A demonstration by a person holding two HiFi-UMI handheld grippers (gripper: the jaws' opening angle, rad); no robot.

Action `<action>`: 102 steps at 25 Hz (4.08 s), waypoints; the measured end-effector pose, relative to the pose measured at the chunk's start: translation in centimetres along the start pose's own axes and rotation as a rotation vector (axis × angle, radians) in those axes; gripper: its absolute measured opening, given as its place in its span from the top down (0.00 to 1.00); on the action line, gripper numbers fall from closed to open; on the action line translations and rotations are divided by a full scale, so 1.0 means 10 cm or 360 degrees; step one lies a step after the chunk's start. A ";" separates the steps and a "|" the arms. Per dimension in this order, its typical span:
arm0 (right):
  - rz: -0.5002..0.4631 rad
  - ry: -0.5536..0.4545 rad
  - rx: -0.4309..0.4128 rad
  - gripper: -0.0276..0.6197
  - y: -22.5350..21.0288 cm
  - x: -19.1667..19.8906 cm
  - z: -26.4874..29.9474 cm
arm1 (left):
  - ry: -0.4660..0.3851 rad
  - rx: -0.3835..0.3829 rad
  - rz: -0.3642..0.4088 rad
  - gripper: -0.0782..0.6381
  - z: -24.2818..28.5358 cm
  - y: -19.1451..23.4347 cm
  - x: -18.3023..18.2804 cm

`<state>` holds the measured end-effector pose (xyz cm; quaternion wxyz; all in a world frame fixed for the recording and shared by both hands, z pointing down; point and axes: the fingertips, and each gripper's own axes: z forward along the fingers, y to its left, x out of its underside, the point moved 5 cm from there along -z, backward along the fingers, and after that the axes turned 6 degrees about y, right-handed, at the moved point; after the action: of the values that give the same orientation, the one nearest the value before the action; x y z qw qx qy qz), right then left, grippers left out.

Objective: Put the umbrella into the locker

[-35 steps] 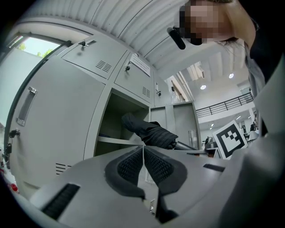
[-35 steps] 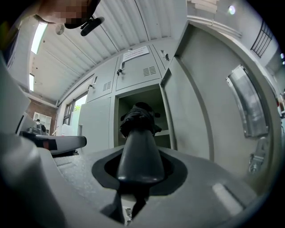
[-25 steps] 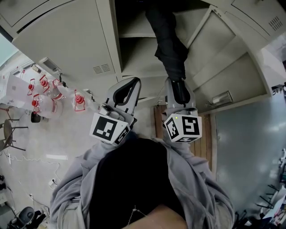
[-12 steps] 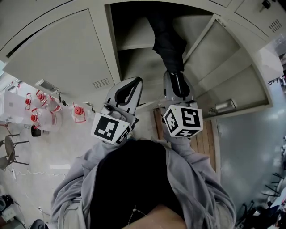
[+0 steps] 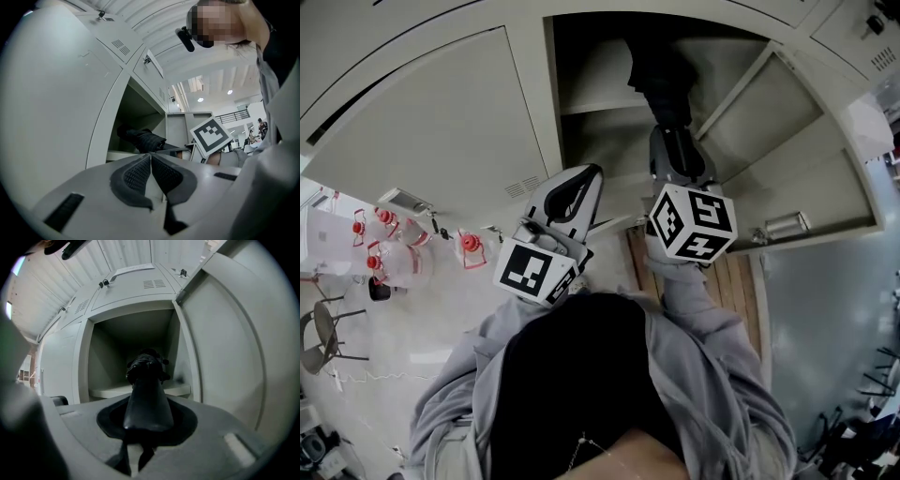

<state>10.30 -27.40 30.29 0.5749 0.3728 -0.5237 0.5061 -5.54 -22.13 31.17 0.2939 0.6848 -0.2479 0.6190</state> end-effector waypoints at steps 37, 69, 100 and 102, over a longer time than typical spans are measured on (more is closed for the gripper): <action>-0.0295 -0.0316 -0.0003 0.76 -0.07 -0.34 -0.54 | -0.0013 0.0036 -0.0033 0.87 0.35 -0.26 0.03; -0.0222 -0.0180 -0.0281 0.95 -0.12 -0.09 -0.15 | -0.0020 -0.0047 0.0069 0.87 0.52 -0.32 -0.03; -0.0206 -0.0212 -0.0160 0.95 -0.28 -0.03 -0.24 | 0.0045 -0.0170 0.0106 0.87 0.39 -0.28 0.13; -0.0234 -0.0216 -0.0124 0.95 -0.31 0.08 -0.35 | 0.0069 -0.0190 0.0122 0.87 0.37 -0.33 0.21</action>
<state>14.07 -24.58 30.81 0.5878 0.4212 -0.5519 0.4153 -0.40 -22.35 32.71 0.3156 0.6426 -0.3038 0.6286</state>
